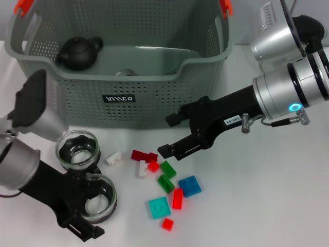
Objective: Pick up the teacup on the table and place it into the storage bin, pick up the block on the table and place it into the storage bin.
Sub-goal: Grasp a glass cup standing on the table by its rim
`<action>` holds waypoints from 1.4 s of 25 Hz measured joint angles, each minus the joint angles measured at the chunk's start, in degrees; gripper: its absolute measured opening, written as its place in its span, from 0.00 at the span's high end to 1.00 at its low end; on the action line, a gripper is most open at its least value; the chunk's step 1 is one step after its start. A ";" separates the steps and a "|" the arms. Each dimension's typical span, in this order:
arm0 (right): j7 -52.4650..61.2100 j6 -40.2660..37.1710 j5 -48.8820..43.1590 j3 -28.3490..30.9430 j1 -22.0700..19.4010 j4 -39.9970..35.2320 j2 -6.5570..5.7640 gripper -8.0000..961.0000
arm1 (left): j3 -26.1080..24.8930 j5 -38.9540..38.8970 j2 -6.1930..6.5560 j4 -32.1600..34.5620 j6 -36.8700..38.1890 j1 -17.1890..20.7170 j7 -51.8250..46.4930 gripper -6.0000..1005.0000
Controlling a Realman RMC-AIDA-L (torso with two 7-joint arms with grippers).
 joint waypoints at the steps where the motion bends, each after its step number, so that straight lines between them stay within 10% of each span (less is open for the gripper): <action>1: -0.04 0.03 0.01 0.00 0.04 -0.01 0.00 0.04 | 0.80 0.01 0.00 -0.06 -0.50 0.04 -0.29 0.13; 28: -0.70 1.12 0.04 1.34 -0.37 -0.48 -0.26 0.04 | 9.00 1.69 0.03 -1.96 -6.03 -0.75 -3.89 0.24; 35: -0.72 1.11 0.03 1.98 -0.37 -0.52 -0.33 0.04 | 9.07 1.74 0.09 -2.40 -5.93 -1.27 -4.62 0.53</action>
